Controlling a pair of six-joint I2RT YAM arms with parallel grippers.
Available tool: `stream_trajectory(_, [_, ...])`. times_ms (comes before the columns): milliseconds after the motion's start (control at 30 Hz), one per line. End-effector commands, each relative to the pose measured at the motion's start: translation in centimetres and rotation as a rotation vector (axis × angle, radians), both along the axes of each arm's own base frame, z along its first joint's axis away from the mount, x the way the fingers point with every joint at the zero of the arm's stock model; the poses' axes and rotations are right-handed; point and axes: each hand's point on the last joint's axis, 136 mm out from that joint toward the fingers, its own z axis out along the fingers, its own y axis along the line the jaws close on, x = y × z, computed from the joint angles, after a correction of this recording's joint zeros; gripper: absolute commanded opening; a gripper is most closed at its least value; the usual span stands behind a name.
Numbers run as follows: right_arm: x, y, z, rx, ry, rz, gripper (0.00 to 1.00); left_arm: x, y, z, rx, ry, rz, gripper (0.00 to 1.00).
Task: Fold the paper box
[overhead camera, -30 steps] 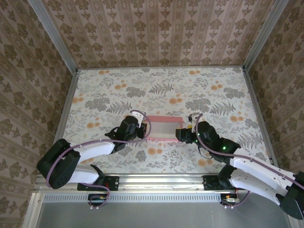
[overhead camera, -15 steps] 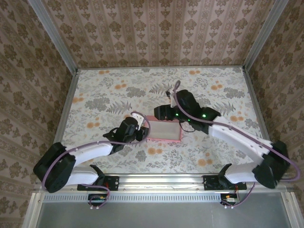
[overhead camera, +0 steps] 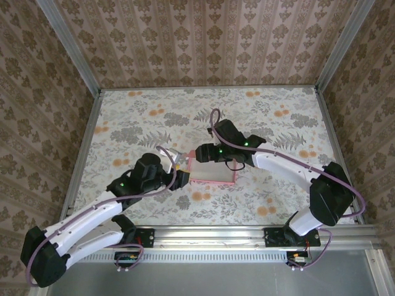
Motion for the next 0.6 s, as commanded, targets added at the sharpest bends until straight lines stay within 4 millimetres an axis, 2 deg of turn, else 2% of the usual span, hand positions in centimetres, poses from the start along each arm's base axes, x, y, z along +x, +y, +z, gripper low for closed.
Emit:
stream_trajectory(0, [-1.5,-0.5,-1.9,0.004,0.078,0.002,0.72,-0.1,0.4,1.7,-0.054,0.076,0.009,0.58])
stream_trajectory(133, [-2.3,-0.9,-3.1,0.005,0.103,0.003,0.73,1.2,0.6,2.6,-0.128,0.141,0.048,0.55])
stream_trajectory(267, [-2.9,-1.3,-4.6,-0.004,0.127,-0.004,0.73,2.0,0.1,2.0,-0.145,0.178,0.055,0.51])
stream_trajectory(433, [-3.4,-1.6,-6.0,-0.014,0.152,-0.012,0.73,2.4,-1.2,-1.1,-0.123,0.295,0.038,0.48])
stream_trajectory(567, [-3.4,-1.7,-6.4,-0.012,0.153,-0.017,0.72,2.7,-2.1,-3.6,-0.081,0.361,0.038,0.48])
